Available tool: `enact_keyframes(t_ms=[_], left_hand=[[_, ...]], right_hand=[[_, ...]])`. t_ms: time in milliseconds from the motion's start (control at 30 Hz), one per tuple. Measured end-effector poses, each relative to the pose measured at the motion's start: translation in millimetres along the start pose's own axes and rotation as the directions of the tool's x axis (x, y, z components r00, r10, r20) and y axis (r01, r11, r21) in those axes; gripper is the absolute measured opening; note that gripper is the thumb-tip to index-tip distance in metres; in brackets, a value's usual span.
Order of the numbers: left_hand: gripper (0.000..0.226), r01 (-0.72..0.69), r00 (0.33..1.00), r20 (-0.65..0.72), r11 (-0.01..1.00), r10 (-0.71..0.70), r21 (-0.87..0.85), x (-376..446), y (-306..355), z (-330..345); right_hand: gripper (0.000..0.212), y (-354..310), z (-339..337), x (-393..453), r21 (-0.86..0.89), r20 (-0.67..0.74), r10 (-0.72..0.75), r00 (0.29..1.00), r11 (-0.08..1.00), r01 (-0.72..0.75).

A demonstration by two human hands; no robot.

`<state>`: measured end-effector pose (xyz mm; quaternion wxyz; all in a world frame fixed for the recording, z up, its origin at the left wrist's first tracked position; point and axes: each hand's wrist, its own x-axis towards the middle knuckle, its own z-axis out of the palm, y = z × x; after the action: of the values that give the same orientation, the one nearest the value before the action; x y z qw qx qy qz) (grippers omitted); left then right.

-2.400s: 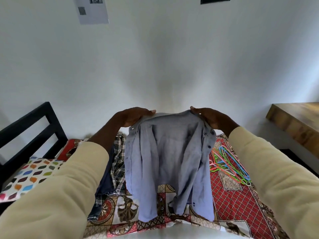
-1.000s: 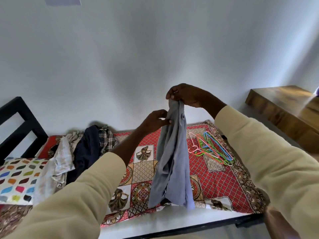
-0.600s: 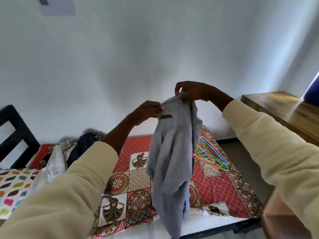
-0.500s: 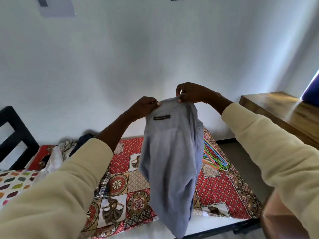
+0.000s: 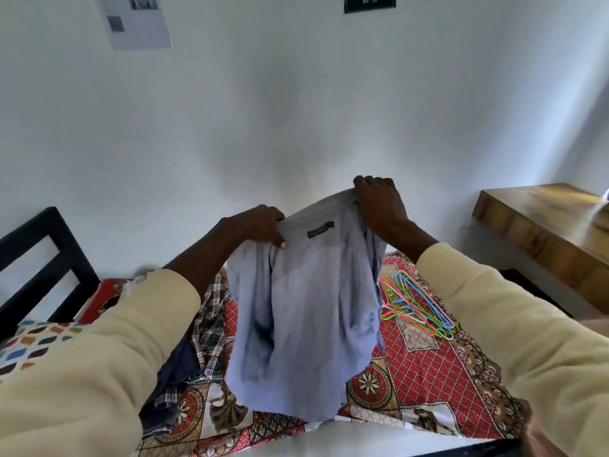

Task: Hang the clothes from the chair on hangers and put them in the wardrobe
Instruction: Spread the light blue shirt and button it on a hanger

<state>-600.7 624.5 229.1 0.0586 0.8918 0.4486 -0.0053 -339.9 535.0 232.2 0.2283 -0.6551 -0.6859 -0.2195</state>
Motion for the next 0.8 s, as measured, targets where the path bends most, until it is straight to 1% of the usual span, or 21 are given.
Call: enact_keyframes(t_ms=[33, 67, 100, 133, 167, 233, 267, 300, 333, 367, 433, 467, 500, 567, 600, 633, 667, 700, 733, 767, 800], left_hand=[[0.056, 0.054, 0.992, -0.12, 0.993, -0.041, 0.105, 0, -3, 1], [0.048, 0.091, 0.975, -0.214, 0.989, -0.064, 0.119, 0, -6, 0], [0.04, 0.082, 0.967, -0.245, 0.996, -0.071, 0.036, -2, -9, -1], [0.036, 0.044, 0.976, -0.208, 0.992, -0.069, -0.122, -3, -11, -2], [0.035, 0.015, 0.991, -0.123, 0.956, -0.053, -0.292, -7, -13, -4], [0.034, 0.037, 0.998, 0.06, 0.819, -0.003, -0.572, -16, -14, -3], [0.033, 0.055, 0.995, 0.103, 0.768, 0.014, -0.638, -20, -16, 1], [0.032, 0.052, 0.995, 0.1, 0.765, 0.017, -0.642, -20, -19, 7], [0.031, 0.035, 0.998, 0.058, 0.799, 0.0, -0.601, -20, -22, 14], [0.032, 0.008, 0.999, -0.023, 0.87, -0.022, -0.492, -20, -27, 20], [0.039, -0.045, 0.982, -0.187, 0.989, 0.018, -0.141, -23, -37, 36], [0.044, -0.075, 0.975, -0.209, 0.997, 0.076, 0.012, -24, -41, 46], [0.048, -0.128, 0.969, -0.196, 0.985, 0.149, 0.116, -25, -43, 56], [0.048, -0.264, 0.954, -0.063, 0.921, 0.293, 0.288, -26, -42, 75], [0.04, -0.292, 0.951, 0.016, 0.884, 0.308, 0.365, -28, -36, 81], [0.032, -0.269, 0.962, 0.065, 0.863, 0.267, 0.429, -31, -26, 83], [0.025, -0.197, 0.979, 0.047, 0.877, 0.196, 0.438, -32, -15, 84], [0.021, -0.075, 0.996, -0.016, 0.931, 0.087, 0.357, -34, -4, 82], [0.02, 0.066, 0.997, -0.048, 0.985, -0.058, 0.162, -31, 2, 80], [0.018, 0.19, 0.981, -0.025, 0.973, -0.194, -0.129, -25, 4, 78], [0.017, 0.284, 0.957, 0.079, 0.859, -0.278, -0.425, -19, 4, 75]], right_hand=[[0.03, 0, 6, 0, -0.018, -0.025, 0.008, 1.0, 1.0, -0.009], [0.03, 0, 11, 0, -0.017, -0.023, 0.042, 0.999, 0.999, -0.042], [0.029, 1, 15, 0, 0.002, -0.013, 0.088, 0.996, 0.996, -0.088], [0.028, 4, 19, 0, 0.051, 0.004, 0.147, 0.989, 0.988, -0.147], [0.027, 6, 23, -1, 0.117, 0.026, 0.212, 0.977, 0.97, -0.213], [0.027, 11, 26, -4, 0.189, 0.104, 0.294, 0.95, 0.932, -0.309], [0.027, 13, 27, -5, 0.183, 0.132, 0.287, 0.949, 0.934, -0.307], [0.024, 16, 28, -7, 0.161, 0.139, 0.24, 0.961, 0.952, -0.261], [0.02, 17, 28, -10, 0.123, 0.161, 0.162, 0.974, 0.975, -0.183], [0.019, 18, 30, -11, 0.075, 0.204, 0.049, 0.978, 0.995, -0.066], [0.017, 17, 36, -20, 0.002, 0.349, -0.155, 0.924, 0.986, 0.165], [0.015, 16, 38, -25, -0.02, 0.398, -0.184, 0.899, 0.978, 0.209], [0.015, 15, 41, -30, -0.035, 0.405, -0.159, 0.9, 0.981, 0.189], [0.018, 9, 44, -37, -0.093, 0.396, -0.053, 0.917, 0.991, 0.097], [0.02, 4, 46, -39, -0.13, 0.411, -0.002, 0.912, 0.99, 0.061], [0.022, -2, 46, -41, -0.153, 0.436, 0.036, 0.899, 0.988, 0.034], [0.022, -10, 47, -43, -0.171, 0.47, 0.064, 0.88, 0.985, 0.02], [0.021, -20, 47, -44, -0.164, 0.508, 0.066, 0.859, 0.986, 0.022], [0.02, -31, 44, -45, -0.143, 0.555, 0.066, 0.829, 0.99, 0.017], [0.019, -36, 45, -42, -0.105, 0.605, 0.062, 0.794, 0.994, 0.002], [0.017, -39, 46, -39, -0.054, 0.651, 0.049, 0.757, 0.998, -0.019]])
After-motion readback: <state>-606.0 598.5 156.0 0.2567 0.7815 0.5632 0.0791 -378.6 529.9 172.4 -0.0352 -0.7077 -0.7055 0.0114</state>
